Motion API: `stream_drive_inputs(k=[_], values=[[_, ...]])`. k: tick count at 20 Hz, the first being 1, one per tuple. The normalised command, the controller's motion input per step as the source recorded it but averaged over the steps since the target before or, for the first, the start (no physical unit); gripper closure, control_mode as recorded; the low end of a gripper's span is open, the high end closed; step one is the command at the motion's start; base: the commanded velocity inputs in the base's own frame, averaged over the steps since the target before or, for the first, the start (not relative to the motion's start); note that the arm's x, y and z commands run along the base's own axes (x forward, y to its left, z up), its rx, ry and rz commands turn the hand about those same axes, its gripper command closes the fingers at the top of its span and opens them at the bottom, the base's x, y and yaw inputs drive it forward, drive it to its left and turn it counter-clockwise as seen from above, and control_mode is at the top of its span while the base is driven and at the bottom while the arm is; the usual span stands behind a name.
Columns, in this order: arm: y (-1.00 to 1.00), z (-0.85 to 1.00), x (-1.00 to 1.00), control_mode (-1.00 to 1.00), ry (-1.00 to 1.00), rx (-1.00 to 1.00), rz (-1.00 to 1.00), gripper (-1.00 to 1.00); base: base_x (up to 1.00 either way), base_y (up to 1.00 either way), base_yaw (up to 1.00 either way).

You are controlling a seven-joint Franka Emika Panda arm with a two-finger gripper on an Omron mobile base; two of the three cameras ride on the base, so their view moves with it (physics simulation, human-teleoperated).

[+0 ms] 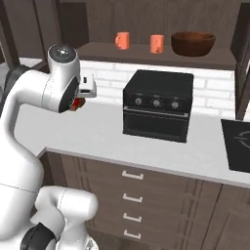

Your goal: Gather all objects into one cabinet and sort the glasses and bowls to opposite sides.

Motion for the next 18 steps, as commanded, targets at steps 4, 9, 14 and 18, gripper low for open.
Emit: stream_drive_inputs(k=[4,9,14,18], values=[[0.0,0.0,0.0,1.0,0.0,0.0,0.0,1.0,0.14,0.07,0.0],[0.0,0.0,0.0,1.0,0.0,0.0,0.0,1.0,0.74,0.0,0.0],[0.0,0.0,0.0,1.0,0.0,0.0,0.0,1.0,0.29,0.0,0.0],[0.0,0.0,0.0,1.0,0.0,0.0,0.0,1.0,-0.29,0.0,0.04]])
